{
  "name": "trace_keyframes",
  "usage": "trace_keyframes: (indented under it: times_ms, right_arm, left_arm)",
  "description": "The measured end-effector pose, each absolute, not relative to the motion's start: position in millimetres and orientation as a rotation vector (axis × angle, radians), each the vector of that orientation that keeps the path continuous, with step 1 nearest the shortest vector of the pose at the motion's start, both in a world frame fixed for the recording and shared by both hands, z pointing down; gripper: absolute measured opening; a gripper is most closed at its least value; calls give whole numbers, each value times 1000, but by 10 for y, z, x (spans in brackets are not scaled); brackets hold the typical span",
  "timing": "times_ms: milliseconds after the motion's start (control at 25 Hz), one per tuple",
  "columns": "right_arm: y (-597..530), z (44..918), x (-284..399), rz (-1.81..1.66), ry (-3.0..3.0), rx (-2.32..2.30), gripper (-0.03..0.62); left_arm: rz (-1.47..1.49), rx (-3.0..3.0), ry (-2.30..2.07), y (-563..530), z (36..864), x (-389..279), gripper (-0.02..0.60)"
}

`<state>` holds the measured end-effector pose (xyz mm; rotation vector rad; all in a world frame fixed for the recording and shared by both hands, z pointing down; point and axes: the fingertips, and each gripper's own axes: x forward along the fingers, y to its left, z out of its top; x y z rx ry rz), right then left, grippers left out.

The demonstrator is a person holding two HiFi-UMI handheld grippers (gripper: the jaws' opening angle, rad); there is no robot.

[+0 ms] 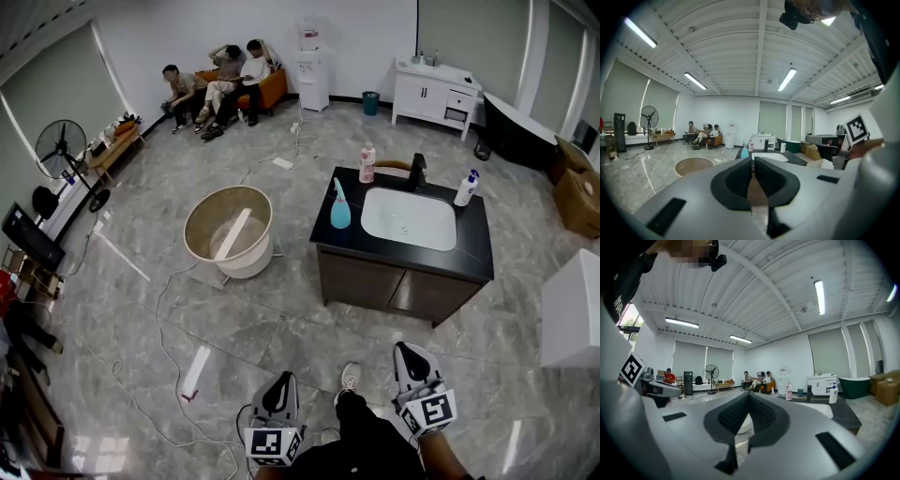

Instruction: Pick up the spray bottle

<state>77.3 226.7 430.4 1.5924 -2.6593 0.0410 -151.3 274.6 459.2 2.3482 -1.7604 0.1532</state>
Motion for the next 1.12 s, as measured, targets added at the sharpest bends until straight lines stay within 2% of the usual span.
trace_keyframes:
  times_ms: [600, 1120]
  right_arm:
    - [-9, 4164, 786, 8, -2730, 1522, -6]
    - [-897, 4163, 851, 7, -2758, 1468, -6]
  left_arm:
    - [129, 2339, -1867, 620, 4304, -1496, 29]
    - [169, 2276, -1876, -133, 4448, -1280, 29]
